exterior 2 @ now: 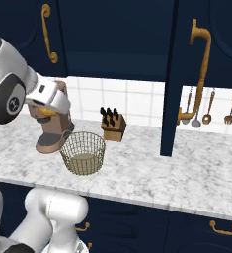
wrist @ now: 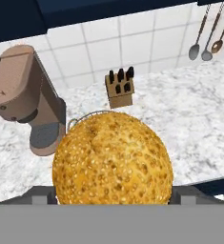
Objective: Open the cabinet, pick up the bread from the cabinet and place it in the basket. Then move the basket to the dining counter.
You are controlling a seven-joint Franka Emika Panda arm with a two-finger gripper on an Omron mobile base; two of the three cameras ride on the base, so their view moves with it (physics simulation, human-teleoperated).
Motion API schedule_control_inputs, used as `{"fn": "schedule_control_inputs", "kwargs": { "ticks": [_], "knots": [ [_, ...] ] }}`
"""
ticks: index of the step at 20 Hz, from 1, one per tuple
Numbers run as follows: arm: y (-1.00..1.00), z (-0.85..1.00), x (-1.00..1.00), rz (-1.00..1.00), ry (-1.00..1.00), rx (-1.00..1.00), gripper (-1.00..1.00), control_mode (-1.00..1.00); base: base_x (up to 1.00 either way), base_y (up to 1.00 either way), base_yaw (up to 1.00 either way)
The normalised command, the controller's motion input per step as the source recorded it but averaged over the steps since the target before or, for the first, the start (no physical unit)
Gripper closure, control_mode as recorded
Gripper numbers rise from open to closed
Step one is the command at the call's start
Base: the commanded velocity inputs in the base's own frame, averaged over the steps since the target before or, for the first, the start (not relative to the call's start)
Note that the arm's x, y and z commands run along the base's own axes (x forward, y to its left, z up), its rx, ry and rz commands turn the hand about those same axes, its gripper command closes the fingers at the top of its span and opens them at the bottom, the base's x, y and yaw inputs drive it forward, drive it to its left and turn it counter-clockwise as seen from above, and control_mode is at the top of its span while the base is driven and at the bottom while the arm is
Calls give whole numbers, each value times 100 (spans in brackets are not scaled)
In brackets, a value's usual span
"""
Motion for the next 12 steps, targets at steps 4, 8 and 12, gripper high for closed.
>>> {"fn": "schedule_control_inputs", "kwargs": {
  "ticks": [4, 8, 12],
  "knots": [
    [1, -89, 1, -3, 20, 1, 100, -100, 0, 0, 0],
    [-2, -87, 10, -5, 17, 1, 100, -100, 0, 0, 0],
    [-2, -41, 37, 0, 12, 6, 100, -100, 0, 0, 0]
  ]
}}
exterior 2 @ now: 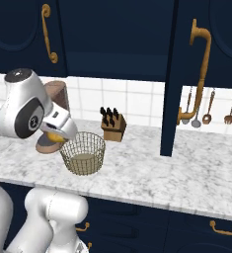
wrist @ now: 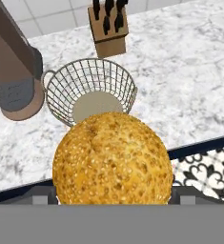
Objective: Open the cabinet, pick up the bread from the cabinet and place it in the basket. Then move the basket to the dining counter.
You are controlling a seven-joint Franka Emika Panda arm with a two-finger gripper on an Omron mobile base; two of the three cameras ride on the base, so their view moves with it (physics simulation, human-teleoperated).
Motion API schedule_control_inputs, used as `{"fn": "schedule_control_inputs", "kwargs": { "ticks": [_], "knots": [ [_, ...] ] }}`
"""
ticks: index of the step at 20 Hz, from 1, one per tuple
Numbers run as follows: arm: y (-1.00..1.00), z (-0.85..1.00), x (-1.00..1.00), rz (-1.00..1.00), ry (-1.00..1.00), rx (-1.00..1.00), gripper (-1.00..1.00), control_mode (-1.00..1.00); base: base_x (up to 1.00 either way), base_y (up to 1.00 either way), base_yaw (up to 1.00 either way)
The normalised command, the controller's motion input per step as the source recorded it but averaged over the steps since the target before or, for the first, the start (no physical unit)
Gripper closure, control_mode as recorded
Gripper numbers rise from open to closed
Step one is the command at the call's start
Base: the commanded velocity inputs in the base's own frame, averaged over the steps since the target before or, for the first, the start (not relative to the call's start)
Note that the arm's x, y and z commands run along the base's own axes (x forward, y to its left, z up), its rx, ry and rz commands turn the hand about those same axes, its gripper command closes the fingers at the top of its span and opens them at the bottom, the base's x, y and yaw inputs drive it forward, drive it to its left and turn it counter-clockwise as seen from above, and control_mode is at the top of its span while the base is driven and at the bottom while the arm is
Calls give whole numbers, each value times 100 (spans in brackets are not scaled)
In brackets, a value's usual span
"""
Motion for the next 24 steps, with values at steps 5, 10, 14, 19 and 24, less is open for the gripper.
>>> {"fn": "schedule_control_inputs", "kwargs": {
  "ticks": [5, 10, 14, 19, 24],
  "knots": [
    [-1, -40, 70, 0, 20, 10, 100, -100, 0, 0, 0],
    [0, -39, 74, 4, 28, 2, 100, -100, 0, 0, 0],
    [3, -70, 50, 2, 18, -2, 100, -100, 0, 0, 0],
    [0, -98, 23, 0, 0, -1, 100, -100, 0, 0, 0],
    [3, -45, 40, 0, -3, 0, 100, -100, 0, 0, 0]
  ]
}}
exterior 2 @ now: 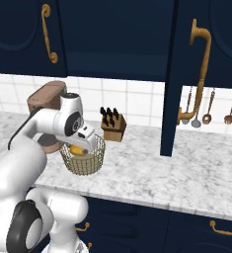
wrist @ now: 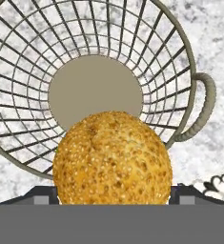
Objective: Open the cabinet, pick up the bread from the cabinet and place it in the basket. Then move the basket to the dining counter.
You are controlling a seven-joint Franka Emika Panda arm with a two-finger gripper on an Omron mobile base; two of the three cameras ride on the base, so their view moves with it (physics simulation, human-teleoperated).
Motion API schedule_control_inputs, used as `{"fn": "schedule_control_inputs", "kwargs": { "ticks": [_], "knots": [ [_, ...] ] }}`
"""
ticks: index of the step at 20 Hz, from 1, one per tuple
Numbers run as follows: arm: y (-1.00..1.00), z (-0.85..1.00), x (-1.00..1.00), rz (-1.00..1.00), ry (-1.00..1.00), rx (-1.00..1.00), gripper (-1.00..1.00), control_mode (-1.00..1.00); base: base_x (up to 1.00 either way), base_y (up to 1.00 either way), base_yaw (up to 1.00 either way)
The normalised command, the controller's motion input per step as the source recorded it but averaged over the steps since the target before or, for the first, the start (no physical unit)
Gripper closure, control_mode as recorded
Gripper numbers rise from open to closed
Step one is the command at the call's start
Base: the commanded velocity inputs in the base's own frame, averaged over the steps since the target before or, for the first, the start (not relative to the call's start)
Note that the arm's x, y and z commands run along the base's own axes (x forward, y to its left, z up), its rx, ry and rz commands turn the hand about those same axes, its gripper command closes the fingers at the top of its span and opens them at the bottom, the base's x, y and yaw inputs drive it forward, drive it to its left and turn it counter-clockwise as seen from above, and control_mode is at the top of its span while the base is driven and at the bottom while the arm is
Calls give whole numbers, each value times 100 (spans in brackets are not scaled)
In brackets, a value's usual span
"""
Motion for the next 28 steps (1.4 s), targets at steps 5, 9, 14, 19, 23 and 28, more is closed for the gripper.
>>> {"fn": "schedule_control_inputs", "kwargs": {
  "ticks": [5, 9, 14, 19, 23, 28],
  "knots": [
    [12, 0, 58, 0, 0, 0, 100, -100, 0, 0, 0],
    [23, -11, 45, 0, 0, 0, 100, -100, 0, 0, 0],
    [25, -59, 2, 0, 1, 0, 100, -100, 0, 0, 0],
    [4, -22, 0, 0, 0, 0, 100, -100, 0, 0, 0],
    [0, 0, 0, 0, 0, 0, -100, -100, 0, 0, 0],
    [0, 6, 0, 0, 0, 0, -100, -100, 0, 0, 0]
  ]
}}
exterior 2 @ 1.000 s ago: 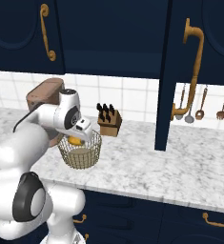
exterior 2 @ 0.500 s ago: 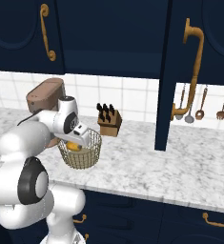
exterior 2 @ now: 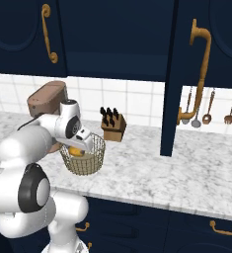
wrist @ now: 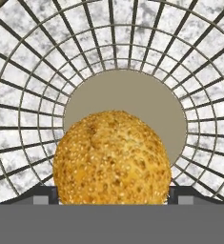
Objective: Open the cabinet, pick up the bread from the cabinet and place it in the basket. Then move the basket to the dining counter.
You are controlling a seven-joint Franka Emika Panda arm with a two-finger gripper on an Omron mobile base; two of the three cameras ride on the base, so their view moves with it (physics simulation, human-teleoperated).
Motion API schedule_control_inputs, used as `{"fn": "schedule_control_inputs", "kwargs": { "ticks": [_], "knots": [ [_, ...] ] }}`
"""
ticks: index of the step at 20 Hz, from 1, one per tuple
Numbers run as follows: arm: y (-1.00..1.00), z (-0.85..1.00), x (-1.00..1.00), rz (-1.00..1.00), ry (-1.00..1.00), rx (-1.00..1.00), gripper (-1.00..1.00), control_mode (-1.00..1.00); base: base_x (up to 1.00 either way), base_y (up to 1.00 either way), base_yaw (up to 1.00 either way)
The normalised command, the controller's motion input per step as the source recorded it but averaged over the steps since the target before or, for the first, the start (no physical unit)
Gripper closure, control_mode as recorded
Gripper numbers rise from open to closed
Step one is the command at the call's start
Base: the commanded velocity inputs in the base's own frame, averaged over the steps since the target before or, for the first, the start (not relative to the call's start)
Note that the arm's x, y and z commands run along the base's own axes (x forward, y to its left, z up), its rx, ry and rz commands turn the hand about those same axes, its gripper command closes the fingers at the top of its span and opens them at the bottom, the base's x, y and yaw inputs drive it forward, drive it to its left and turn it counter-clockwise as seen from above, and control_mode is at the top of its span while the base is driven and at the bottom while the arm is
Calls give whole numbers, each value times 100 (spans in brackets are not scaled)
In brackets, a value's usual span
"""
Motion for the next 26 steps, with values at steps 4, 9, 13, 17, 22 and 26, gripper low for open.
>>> {"fn": "schedule_control_inputs", "kwargs": {
  "ticks": [4, 9, 13, 17, 22, 26],
  "knots": [
    [0, 3, 0, 0, 0, 0, -100, -100, 0, 0, 0],
    [-1, 2, 0, 0, 0, 0, -100, -100, 0, 0, 0],
    [0, 40, -20, 4, -8, 0, -100, -100, 0, 0, 0],
    [5, 50, -41, 11, -16, 0, -100, -100, 0, 0, 0],
    [46, 11, -13, 25, -3, -2, -100, -100, 0, 0, 0],
    [18, -7, 0, 21, 1, -6, -100, -100, 0, 0, 0]
  ]
}}
